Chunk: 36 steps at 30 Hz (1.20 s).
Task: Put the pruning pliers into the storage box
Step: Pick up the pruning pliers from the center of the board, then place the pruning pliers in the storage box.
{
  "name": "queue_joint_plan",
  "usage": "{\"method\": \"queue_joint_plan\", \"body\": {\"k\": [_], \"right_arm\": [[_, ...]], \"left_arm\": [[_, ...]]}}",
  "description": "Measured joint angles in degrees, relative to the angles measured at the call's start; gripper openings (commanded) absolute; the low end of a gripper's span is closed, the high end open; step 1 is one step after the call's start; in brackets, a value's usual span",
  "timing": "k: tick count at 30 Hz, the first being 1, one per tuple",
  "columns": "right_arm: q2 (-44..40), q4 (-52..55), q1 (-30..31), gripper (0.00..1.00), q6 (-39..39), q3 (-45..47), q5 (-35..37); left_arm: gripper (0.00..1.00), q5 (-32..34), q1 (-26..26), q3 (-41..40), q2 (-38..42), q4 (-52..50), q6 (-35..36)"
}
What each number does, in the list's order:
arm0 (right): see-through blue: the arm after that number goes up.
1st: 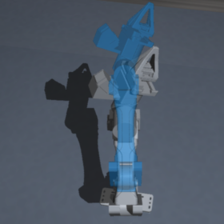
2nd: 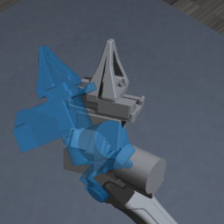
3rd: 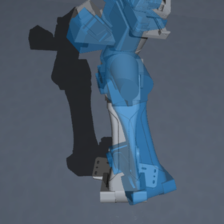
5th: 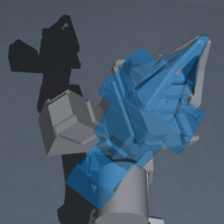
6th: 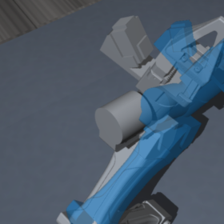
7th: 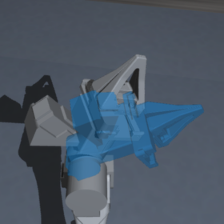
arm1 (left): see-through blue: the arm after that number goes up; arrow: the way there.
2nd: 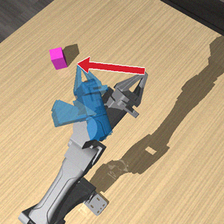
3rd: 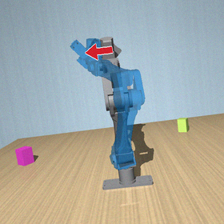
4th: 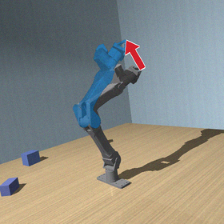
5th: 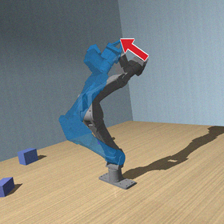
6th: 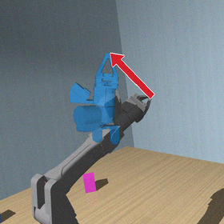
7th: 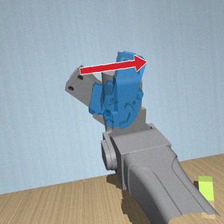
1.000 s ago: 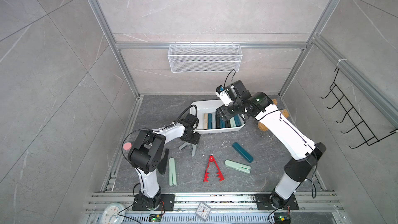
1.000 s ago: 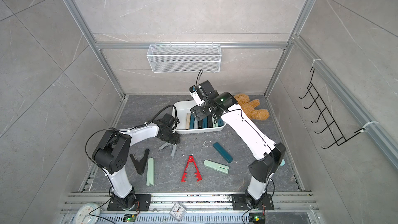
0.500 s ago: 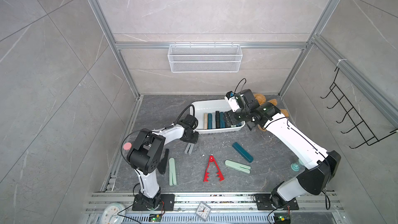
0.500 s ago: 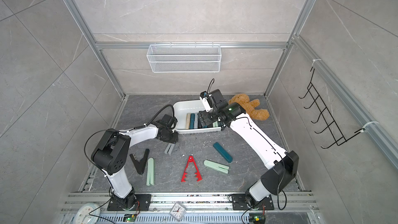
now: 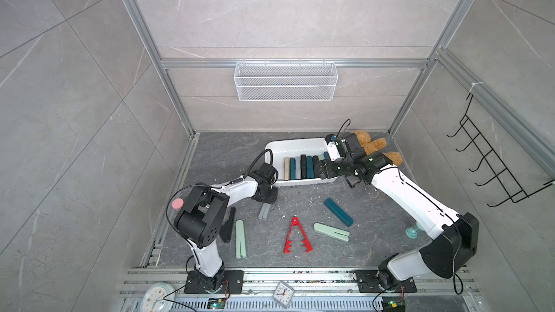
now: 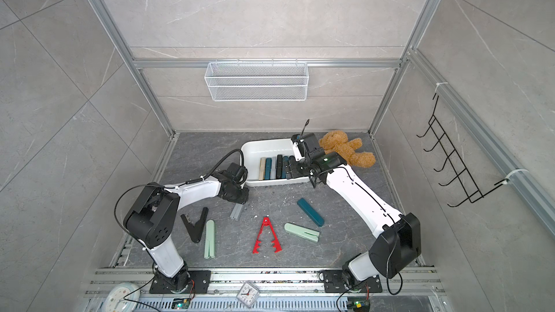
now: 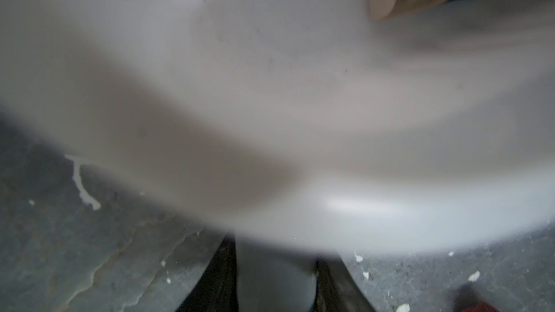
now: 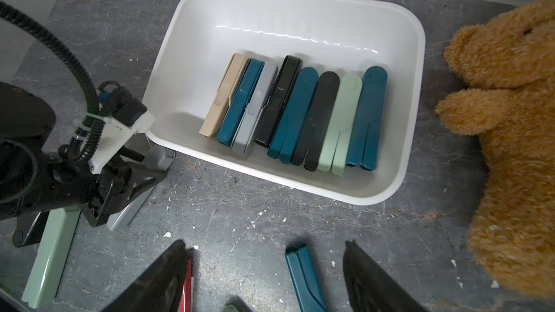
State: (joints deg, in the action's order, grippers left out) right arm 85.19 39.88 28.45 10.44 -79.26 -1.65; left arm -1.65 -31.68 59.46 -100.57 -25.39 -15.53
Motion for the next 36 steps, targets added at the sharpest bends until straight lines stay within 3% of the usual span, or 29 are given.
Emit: {"method": "queue_joint_plan", "body": {"k": [10,16,24,29,36], "right_arm": [[-1.1,-5.6,-1.8,0.82,3.0,4.2,-2.1],[-1.4,-9.3,-1.8,0.83,5.5,7.8,-2.9],[-2.4,-11.5,-1.8,0.83,6.2,10.1,-2.9],[-2.9,-12.3,-1.9,0.83,6.6,10.8,-2.9],[-2.9,-12.3,-1.9,0.83,6.5,11.1,-2.4]], "left_arm": [[0.0,0.1,-0.6,1.0,9.6,-5.3,-3.3],[0.0,0.1,0.3,11.6,9.7,-7.0,-3.3],[0.0,1.3,2.4,36.0,-8.8,-11.1,-2.9],[0.0,3.2,3.0,43.8,-18.9,-14.6,-3.1],[0.0,4.2,4.1,51.8,-26.1,-17.8,-4.5]]}}
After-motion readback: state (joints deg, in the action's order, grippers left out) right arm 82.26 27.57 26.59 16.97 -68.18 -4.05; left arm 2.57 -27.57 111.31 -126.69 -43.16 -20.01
